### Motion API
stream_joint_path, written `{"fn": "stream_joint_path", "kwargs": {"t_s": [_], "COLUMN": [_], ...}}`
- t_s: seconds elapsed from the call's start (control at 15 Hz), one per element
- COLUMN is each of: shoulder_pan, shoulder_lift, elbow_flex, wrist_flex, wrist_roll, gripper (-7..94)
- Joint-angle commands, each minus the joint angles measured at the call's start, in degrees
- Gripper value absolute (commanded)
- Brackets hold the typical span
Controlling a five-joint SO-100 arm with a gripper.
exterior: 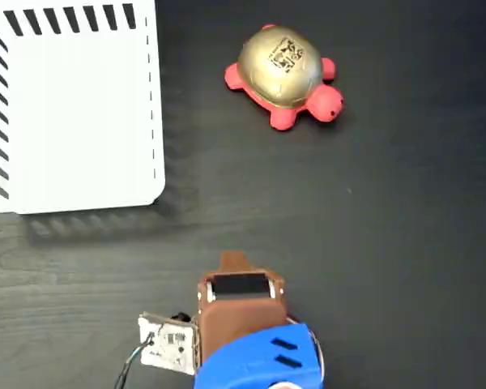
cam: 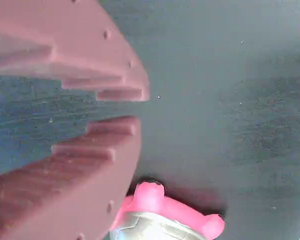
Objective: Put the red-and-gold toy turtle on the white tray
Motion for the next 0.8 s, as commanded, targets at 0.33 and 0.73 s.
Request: {"fn": "stream_joint_path", "kwargs": {"t_s": [0.33,0.73], "shoulder_pan": [0.7,-0.2], "shoulder_lift": [0.4,0.5], "elbow_flex": [-0.6,-0.6], "wrist_flex": [0.4,0.4], "wrist_roll": [0.5,-0.2], "gripper": [0,0]}}
